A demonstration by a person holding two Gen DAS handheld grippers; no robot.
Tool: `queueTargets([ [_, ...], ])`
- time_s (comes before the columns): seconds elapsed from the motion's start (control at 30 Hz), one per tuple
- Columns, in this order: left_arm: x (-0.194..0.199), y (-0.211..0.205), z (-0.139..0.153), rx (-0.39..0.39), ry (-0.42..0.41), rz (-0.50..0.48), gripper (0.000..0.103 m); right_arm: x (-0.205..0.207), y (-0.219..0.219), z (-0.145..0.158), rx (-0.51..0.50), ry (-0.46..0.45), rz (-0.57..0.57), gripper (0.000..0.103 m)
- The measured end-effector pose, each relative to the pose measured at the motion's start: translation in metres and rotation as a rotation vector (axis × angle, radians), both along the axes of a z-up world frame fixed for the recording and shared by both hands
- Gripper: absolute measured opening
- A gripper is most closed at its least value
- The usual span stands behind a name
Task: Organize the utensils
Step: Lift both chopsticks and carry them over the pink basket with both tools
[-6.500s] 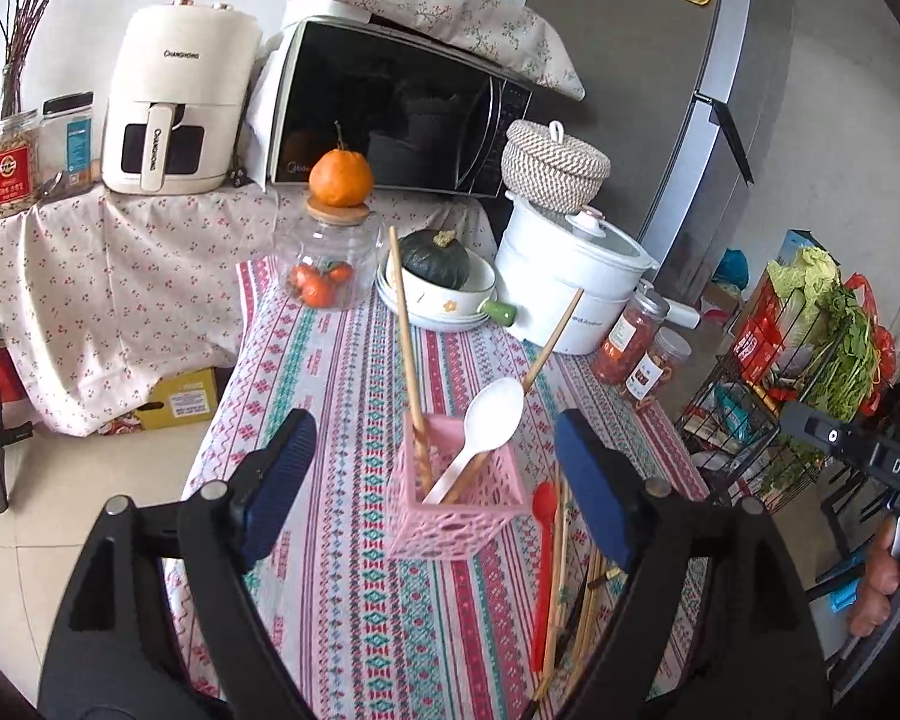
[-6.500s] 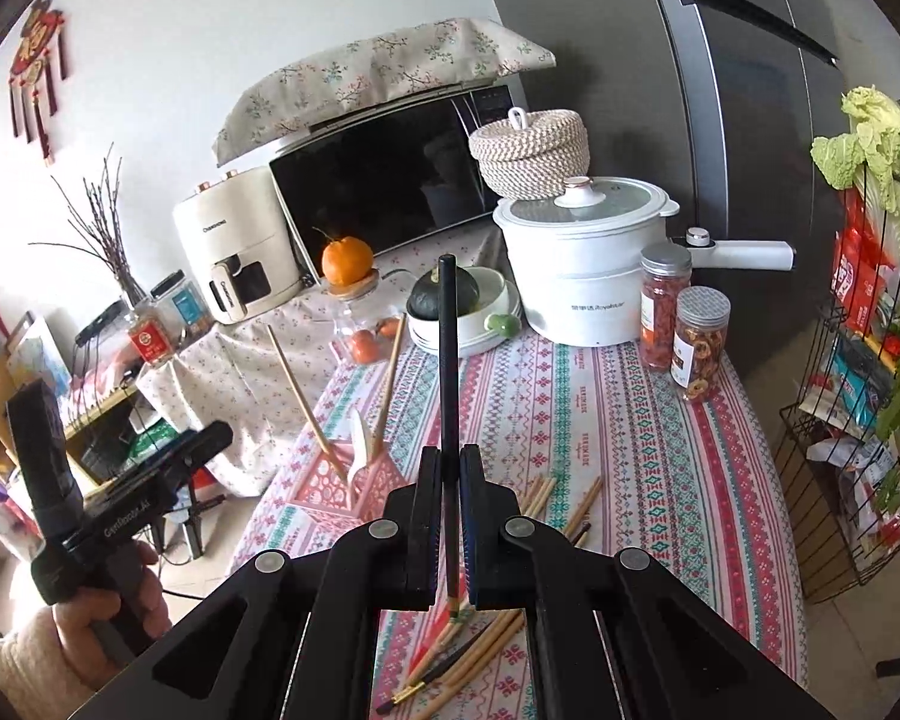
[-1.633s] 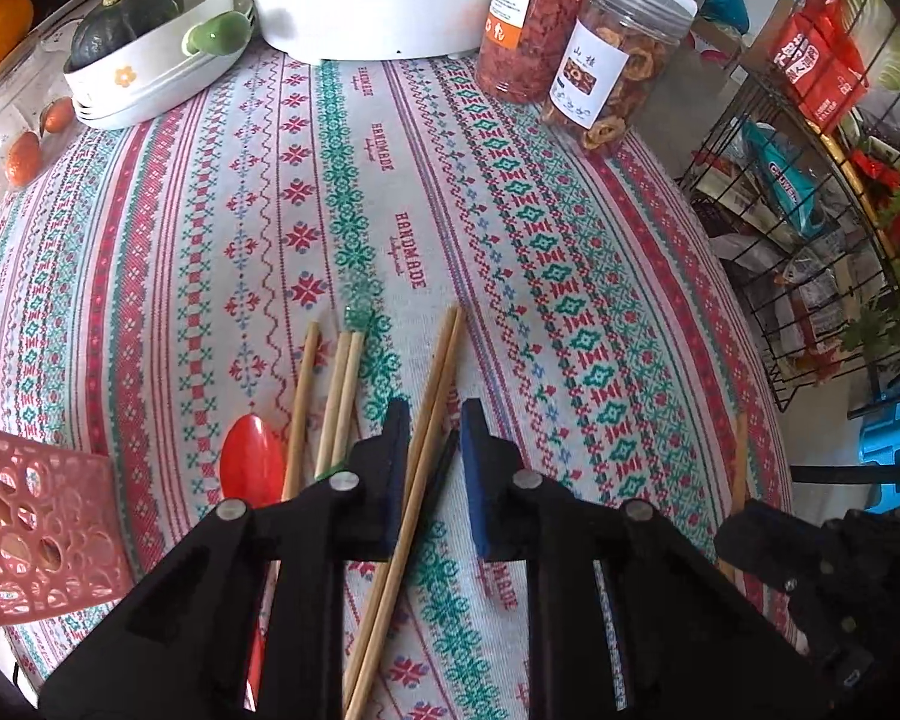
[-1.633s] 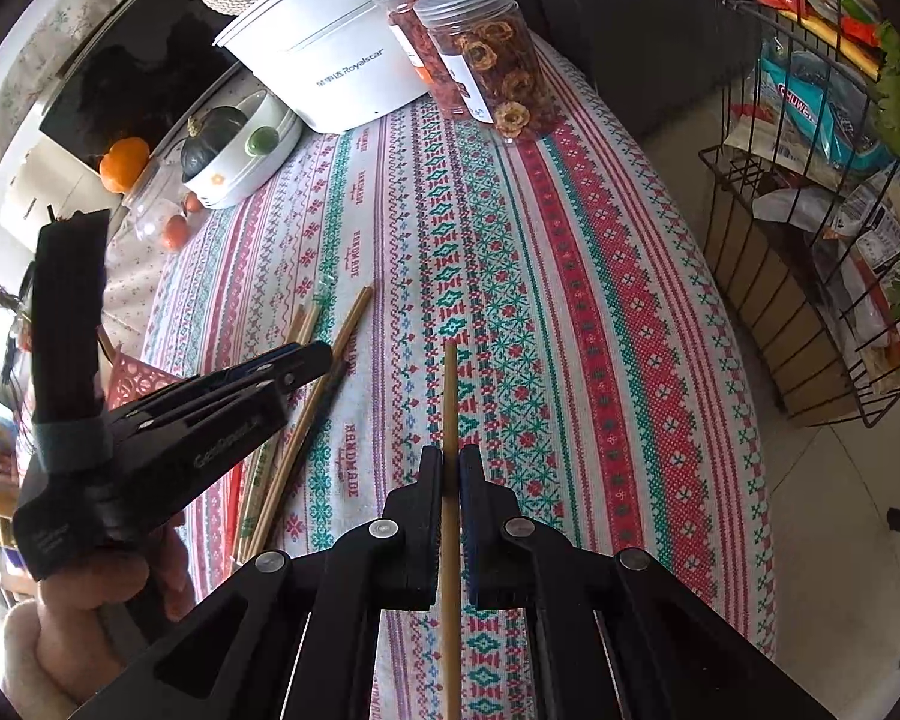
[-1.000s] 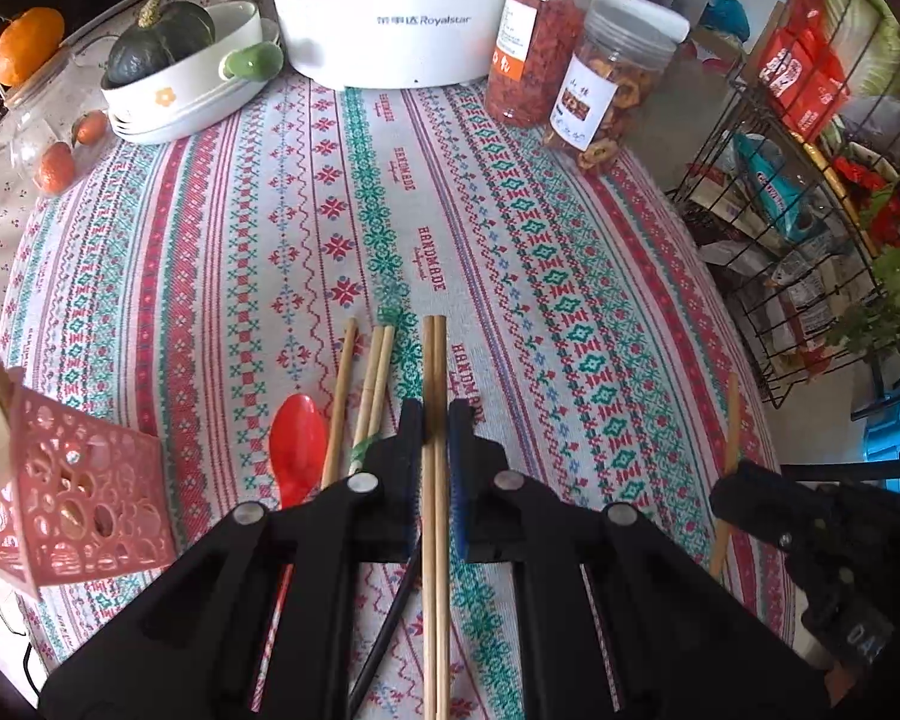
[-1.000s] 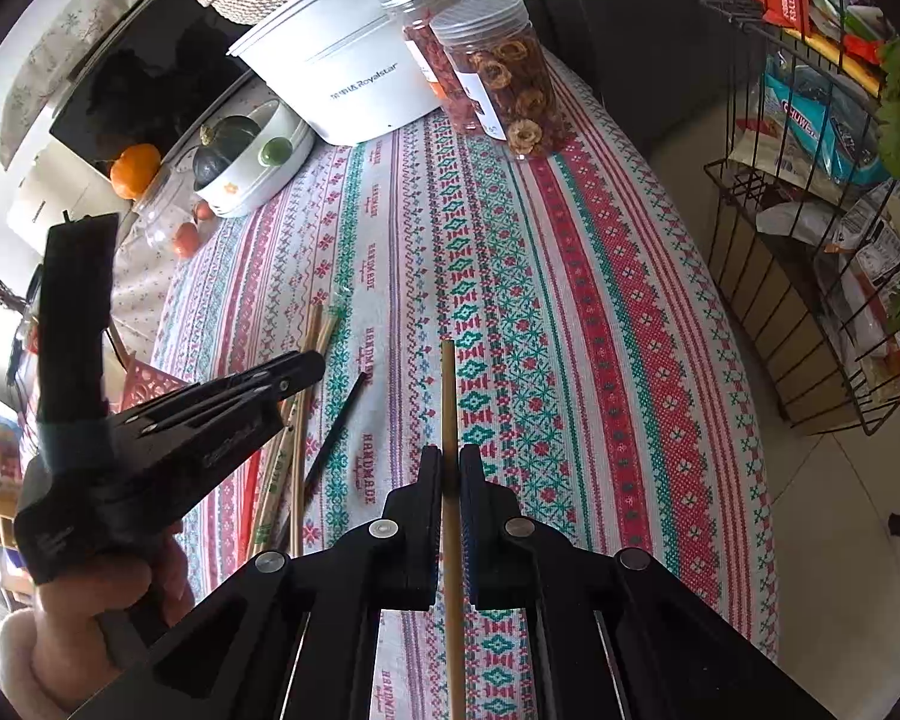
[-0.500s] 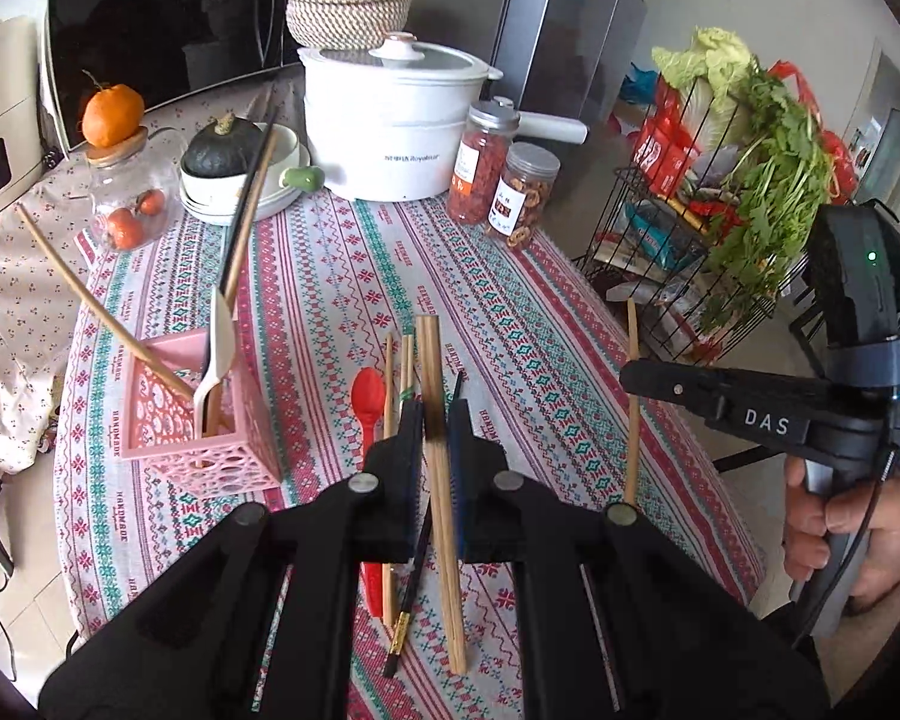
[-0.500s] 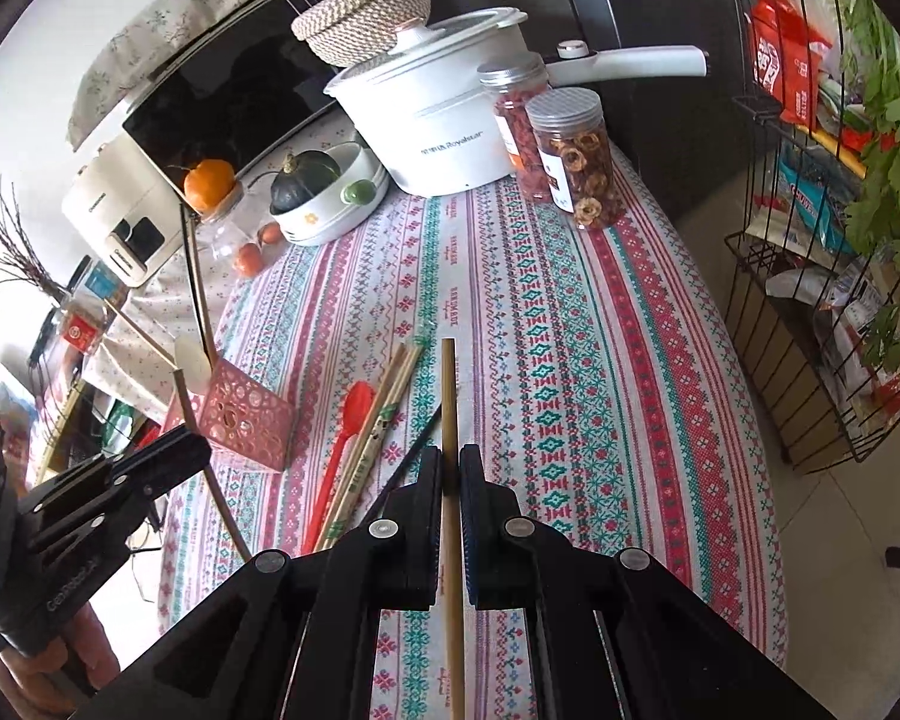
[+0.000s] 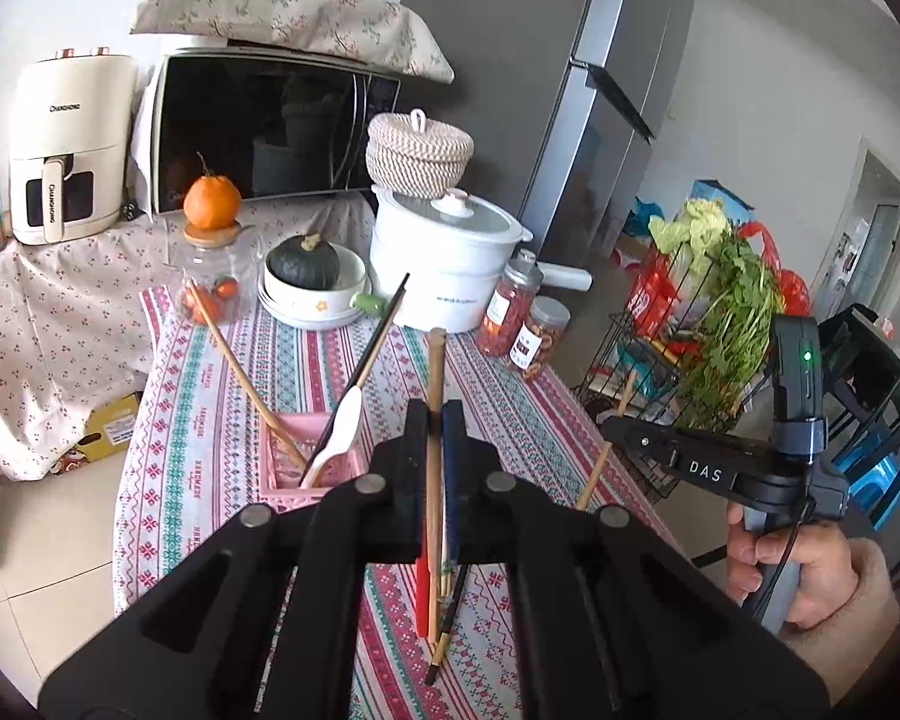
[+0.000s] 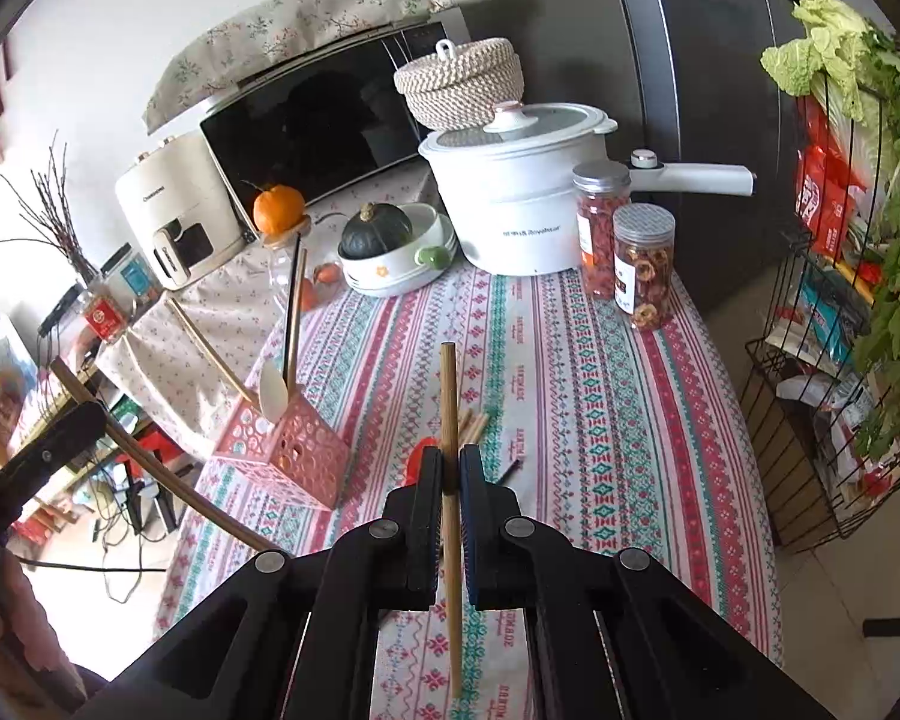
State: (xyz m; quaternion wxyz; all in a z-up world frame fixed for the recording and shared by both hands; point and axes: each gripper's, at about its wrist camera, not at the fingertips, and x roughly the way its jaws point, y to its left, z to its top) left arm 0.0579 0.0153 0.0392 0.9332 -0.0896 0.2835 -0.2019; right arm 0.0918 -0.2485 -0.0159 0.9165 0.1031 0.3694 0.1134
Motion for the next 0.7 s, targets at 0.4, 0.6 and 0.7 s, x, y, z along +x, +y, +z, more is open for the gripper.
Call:
queueTargets([
  [0.4,-0.005,0.053,0.033,-0.050,-0.206,0.196,0.005,0.009,0.043,0.029,0.033,-0.115,0.047,0.006],
  [0.6,0.014,0.053,0.018,-0.004,-0.191,0.228,0.005,0.006,0.063,0.027,0.015,-0.108,0.097,0.006],
  [0.7,0.026,0.050,0.007,0.010,-0.141,0.221,0.005,0.002,0.071,0.029,0.013,-0.113,0.122,0.006],
])
